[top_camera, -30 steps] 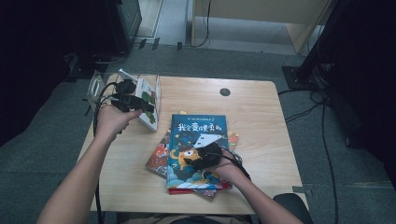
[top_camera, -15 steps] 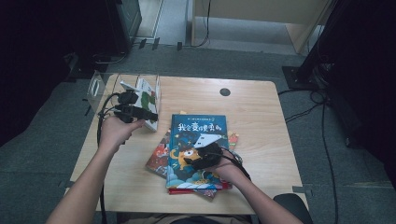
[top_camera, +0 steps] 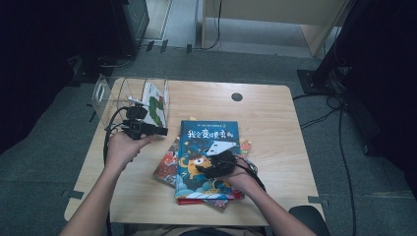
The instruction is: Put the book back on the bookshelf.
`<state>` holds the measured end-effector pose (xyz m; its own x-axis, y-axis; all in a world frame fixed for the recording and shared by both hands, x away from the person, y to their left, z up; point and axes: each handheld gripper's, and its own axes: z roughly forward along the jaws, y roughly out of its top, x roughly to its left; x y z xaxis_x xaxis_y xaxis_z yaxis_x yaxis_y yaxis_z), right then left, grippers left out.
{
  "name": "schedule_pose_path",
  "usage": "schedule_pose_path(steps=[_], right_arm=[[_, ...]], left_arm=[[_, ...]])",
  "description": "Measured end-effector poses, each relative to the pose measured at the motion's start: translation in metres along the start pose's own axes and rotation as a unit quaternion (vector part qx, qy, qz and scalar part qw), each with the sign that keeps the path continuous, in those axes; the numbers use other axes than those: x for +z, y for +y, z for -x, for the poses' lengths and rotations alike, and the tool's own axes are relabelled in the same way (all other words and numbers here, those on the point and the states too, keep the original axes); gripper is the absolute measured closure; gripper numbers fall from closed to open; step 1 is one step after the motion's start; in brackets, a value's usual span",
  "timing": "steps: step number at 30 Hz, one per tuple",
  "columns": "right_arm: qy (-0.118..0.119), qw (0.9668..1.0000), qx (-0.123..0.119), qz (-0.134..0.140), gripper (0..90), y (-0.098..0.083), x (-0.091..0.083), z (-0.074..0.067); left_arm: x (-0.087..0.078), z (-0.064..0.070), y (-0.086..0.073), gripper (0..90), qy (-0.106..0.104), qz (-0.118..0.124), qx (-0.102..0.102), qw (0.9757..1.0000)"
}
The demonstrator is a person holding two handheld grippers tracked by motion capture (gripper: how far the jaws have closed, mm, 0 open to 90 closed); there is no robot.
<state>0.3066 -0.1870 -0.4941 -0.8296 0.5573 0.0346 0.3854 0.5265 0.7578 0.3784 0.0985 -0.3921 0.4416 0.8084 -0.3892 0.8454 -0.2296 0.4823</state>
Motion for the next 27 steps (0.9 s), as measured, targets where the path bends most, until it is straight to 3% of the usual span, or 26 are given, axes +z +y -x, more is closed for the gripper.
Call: schedule_pose_path(steps=[6, 13, 20, 23, 27], right_arm=[[0.001, 1.0, 0.008, 0.0, 36.4, -0.002, -0.004, 0.004], [-0.004, 0.9998, 0.018, 0.001, 38.5, -0.005, -0.009, 0.008], [-0.011, 0.9996, 0.028, 0.0, 42.9, -0.008, -0.015, 0.015], [-0.015, 0.9994, 0.032, 0.002, 44.3, -0.009, -0.019, 0.017], [-0.019, 0.999, 0.039, 0.005, 47.2, -0.011, -0.023, 0.022]], left_arm=[[0.008, 0.002, -0.009, 41.6, -0.018, 0.0, 0.012, 0.9998], [0.014, 0.005, -0.018, 38.1, -0.023, 0.012, 0.042, 0.9988], [0.017, 0.004, -0.024, 36.7, -0.04, 0.016, 0.05, 0.9978], [0.021, 0.003, -0.026, 33.6, -0.058, 0.012, 0.054, 0.9968], [0.024, 0.004, -0.03, 31.0, -0.061, 0.009, 0.067, 0.9958]])
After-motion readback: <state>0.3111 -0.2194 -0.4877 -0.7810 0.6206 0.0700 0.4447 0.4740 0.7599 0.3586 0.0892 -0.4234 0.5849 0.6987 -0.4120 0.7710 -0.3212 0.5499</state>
